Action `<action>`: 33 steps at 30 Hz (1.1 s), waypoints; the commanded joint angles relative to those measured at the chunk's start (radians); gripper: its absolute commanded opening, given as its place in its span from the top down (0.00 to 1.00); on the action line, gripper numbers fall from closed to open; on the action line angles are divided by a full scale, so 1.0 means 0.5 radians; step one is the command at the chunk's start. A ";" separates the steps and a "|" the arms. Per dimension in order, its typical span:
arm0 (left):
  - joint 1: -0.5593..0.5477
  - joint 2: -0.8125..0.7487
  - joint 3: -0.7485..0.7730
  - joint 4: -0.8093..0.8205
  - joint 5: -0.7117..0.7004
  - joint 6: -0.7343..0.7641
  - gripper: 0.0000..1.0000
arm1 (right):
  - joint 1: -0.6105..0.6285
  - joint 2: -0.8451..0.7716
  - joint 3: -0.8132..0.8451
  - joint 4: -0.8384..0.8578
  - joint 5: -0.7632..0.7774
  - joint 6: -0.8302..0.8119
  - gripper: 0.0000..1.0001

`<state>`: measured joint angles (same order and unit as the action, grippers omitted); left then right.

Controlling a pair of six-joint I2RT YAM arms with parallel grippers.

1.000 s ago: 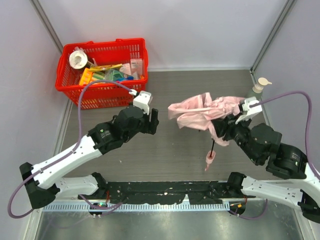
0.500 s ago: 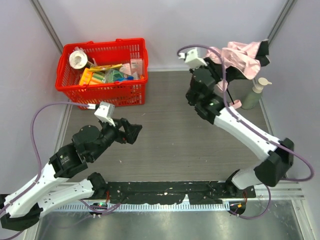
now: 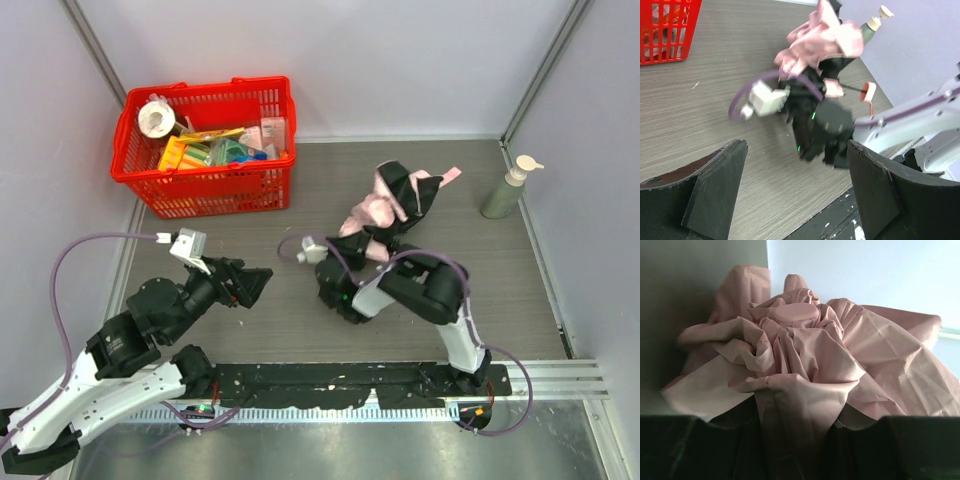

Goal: Put away the umbrella

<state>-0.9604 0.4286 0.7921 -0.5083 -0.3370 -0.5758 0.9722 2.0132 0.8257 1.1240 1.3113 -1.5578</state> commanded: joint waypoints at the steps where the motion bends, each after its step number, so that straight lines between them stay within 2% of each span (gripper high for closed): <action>1: 0.000 -0.078 -0.001 -0.042 -0.035 -0.020 0.15 | 0.288 0.158 -0.089 0.937 0.328 -0.100 0.99; 2: 0.000 -0.093 -0.004 -0.051 -0.035 -0.020 0.15 | 0.316 0.201 -0.099 0.918 0.356 -0.060 0.99; 4: 0.000 -0.139 -0.026 -0.063 -0.041 -0.029 0.15 | 0.405 0.186 -0.123 0.662 0.424 0.160 0.99; 5: 0.000 -0.157 -0.041 -0.066 -0.041 -0.036 0.15 | 0.454 0.162 -0.133 0.287 0.433 0.474 0.99; 6: 0.000 -0.170 -0.050 -0.066 -0.047 -0.045 0.15 | 0.476 0.043 -0.124 -0.595 0.421 1.139 0.99; 7: 0.003 -0.179 -0.065 -0.066 -0.047 -0.051 0.15 | 0.504 -0.034 0.047 -1.366 0.181 1.699 0.99; 8: 0.000 -0.182 -0.075 -0.060 -0.044 -0.060 0.15 | 0.489 -0.154 0.261 -2.734 -0.177 2.883 0.99; 9: 0.000 -0.182 -0.081 -0.051 -0.041 -0.066 0.15 | 0.379 -0.209 0.424 -2.803 -0.536 3.004 0.99; 10: 0.000 -0.176 -0.081 -0.048 -0.035 -0.072 0.15 | 0.369 -0.271 0.374 -2.779 -0.621 3.063 0.99; 12: 0.000 -0.158 -0.078 -0.042 -0.016 -0.079 0.15 | 0.363 -0.268 0.413 -2.888 -0.699 3.115 0.99; 19: 0.000 -0.041 -0.066 -0.060 -0.044 -0.183 0.15 | 0.372 -0.127 0.450 -2.957 -1.116 3.091 0.99; 25: 0.000 0.106 -0.053 -0.339 -0.197 -0.565 0.18 | 0.246 -0.087 0.600 -3.208 -1.796 3.164 0.99; 26: 0.000 0.109 -0.084 -0.349 -0.194 -0.615 0.18 | 0.191 -0.084 0.607 -3.230 -2.049 3.180 0.99; 29: 0.000 0.097 -0.185 -0.324 -0.161 -0.796 0.20 | 0.063 -0.051 0.585 -3.230 -2.517 3.266 0.99; 33: 0.000 0.060 -0.375 -0.162 -0.059 -1.038 0.25 | -0.048 -0.020 0.506 -3.154 -2.827 3.355 0.99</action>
<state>-0.9604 0.4728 0.6720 -0.6460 -0.3901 -0.9310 0.9844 1.8885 1.1683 -0.4789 0.4671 -0.0631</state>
